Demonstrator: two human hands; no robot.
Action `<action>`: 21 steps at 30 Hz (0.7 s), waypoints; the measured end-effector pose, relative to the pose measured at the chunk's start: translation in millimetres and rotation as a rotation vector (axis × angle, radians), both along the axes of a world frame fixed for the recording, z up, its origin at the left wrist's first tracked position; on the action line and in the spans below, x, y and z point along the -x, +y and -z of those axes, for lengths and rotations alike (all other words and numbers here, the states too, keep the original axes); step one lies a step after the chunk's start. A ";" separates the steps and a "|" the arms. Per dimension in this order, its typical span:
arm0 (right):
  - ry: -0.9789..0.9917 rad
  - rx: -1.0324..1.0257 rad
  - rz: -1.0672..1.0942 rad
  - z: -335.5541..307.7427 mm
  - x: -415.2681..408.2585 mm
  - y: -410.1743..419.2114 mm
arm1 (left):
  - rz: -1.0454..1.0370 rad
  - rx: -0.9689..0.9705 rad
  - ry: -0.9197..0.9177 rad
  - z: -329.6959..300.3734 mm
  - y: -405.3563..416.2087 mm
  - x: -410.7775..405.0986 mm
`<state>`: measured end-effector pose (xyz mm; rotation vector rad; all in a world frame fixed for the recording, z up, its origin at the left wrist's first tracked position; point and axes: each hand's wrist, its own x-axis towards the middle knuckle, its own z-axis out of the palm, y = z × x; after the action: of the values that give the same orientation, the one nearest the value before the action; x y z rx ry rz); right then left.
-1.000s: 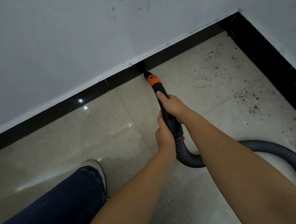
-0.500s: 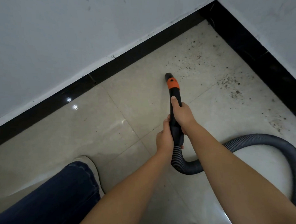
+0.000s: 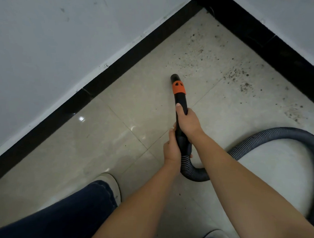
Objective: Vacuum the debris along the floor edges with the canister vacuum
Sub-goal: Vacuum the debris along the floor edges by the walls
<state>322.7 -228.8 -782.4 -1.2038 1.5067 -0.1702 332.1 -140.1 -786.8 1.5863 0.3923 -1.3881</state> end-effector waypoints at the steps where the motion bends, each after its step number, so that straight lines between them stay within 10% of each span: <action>1: -0.002 0.000 0.032 -0.8 1.3 -1.7 | 0.024 0.000 -0.005 -0.4 -3.0 -0.7; 21: 0.033 -0.143 0.359 -33.4 -34.2 -12.0 | 0.366 -0.069 0.082 -31.2 -17.4 -61.4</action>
<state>357.0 -240.8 -749.0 -0.8196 1.7259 -0.2774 393.6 -157.5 -755.6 1.7210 0.2054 -1.7365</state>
